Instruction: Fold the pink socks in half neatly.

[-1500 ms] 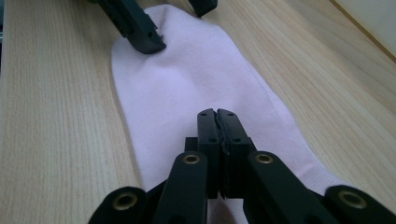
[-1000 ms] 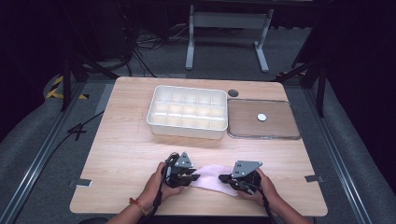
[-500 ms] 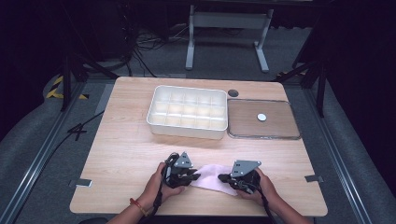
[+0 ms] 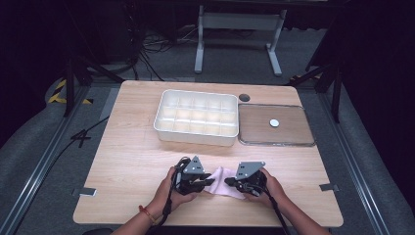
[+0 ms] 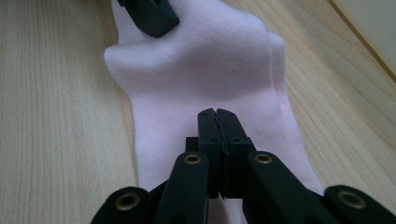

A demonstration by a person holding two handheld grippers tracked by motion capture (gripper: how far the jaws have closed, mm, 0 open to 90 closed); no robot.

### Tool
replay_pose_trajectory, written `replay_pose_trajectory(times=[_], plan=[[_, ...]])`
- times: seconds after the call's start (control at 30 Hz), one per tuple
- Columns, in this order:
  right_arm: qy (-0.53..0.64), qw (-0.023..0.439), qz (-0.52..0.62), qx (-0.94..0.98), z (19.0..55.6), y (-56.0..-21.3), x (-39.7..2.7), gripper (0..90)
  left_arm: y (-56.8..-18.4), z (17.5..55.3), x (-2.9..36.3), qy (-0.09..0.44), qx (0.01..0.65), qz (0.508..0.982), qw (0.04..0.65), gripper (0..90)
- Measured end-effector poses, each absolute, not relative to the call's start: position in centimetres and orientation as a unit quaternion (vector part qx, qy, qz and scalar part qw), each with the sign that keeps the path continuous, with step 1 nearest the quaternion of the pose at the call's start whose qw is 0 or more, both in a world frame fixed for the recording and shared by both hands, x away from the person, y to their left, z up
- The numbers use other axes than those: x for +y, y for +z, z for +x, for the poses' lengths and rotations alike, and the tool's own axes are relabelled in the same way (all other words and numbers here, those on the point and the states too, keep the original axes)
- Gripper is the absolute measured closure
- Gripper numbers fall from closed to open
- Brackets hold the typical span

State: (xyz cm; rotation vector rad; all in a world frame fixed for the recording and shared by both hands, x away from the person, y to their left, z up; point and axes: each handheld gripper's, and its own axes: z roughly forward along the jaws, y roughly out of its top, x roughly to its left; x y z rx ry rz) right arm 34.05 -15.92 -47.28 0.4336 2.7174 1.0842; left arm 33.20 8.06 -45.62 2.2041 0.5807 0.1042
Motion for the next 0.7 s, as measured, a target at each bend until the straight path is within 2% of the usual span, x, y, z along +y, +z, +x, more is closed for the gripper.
replay_pose_trajectory(times=[0.3, 0.53, 0.6, 0.7], plan=[[0.376, 0.101, 0.155, 0.908, 34.3, -47.4, -16.1, 89.9, -45.7, 33.3, 7.6, 0.044, 0.224, 0.887, 0.400, 79.4], [0.397, 0.119, 0.184, 0.891, 34.1, -45.5, -18.4, 89.2, -45.7, 33.2, 7.9, 0.049, 0.236, 0.887, 0.395, 79.4], [0.390, 0.132, 0.193, 0.890, 33.7, -45.2, -19.4, 83.8, -45.7, 33.1, 7.8, 0.050, 0.233, 0.888, 0.392, 79.3], [0.382, 0.130, 0.205, 0.892, 33.1, -45.5, -20.3, 80.3, -45.6, 32.9, 7.8, 0.052, 0.231, 0.889, 0.391, 79.3]])
